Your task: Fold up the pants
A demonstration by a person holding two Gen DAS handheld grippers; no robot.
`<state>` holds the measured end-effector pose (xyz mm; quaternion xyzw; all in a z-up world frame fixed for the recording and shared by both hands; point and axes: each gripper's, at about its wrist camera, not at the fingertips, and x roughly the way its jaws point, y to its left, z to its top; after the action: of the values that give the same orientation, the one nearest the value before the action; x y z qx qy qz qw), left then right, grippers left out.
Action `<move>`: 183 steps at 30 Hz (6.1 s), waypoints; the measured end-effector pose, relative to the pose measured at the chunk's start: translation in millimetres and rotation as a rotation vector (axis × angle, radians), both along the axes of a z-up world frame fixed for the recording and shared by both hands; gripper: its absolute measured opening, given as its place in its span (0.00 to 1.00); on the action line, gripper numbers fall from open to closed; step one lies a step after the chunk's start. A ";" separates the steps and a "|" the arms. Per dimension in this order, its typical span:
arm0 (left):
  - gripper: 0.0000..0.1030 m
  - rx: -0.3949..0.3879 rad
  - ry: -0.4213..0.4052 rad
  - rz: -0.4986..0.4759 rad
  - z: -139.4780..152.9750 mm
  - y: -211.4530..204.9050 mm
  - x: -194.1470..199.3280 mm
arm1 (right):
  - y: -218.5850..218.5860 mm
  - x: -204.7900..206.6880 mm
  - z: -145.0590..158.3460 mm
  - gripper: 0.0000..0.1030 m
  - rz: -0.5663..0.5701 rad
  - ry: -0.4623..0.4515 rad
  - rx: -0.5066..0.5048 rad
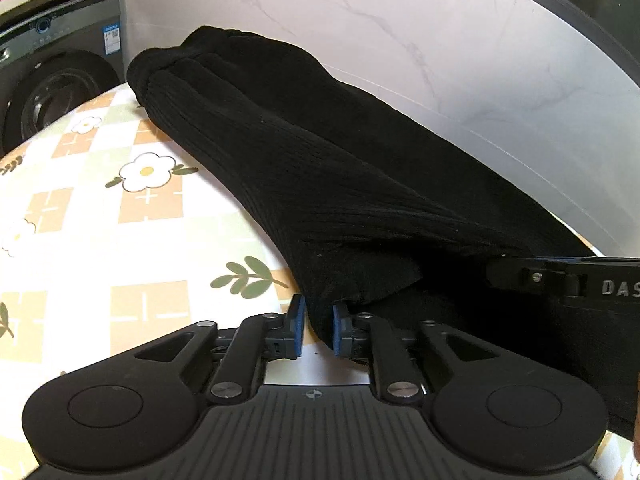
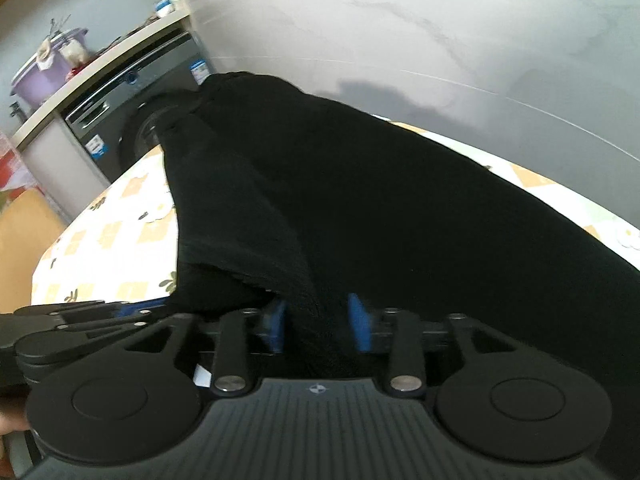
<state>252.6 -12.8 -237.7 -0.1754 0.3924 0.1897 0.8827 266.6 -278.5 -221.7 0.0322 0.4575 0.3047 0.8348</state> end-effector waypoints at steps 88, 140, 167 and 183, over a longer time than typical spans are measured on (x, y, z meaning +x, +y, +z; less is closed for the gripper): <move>0.34 -0.530 -0.056 0.190 23.6 2.5 2.3 | -64.0 -58.2 -19.0 0.61 -0.255 0.053 -0.037; 0.18 -0.193 -0.090 0.009 100.8 -7.2 19.6 | -113.3 -113.8 -23.5 0.60 -0.539 0.015 -0.031; 0.18 0.139 0.126 -0.560 25.0 -165.1 141.3 | -295.9 -210.0 -53.1 0.65 -1.282 -0.060 0.370; 0.18 0.159 0.126 -0.543 25.0 -178.5 142.2 | -230.2 -197.3 -57.0 0.65 -1.117 0.023 0.574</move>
<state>394.8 -191.3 -212.8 0.0179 0.4631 -0.0131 0.8861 69.4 -508.7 -278.7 0.4927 0.2805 -0.0671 0.8210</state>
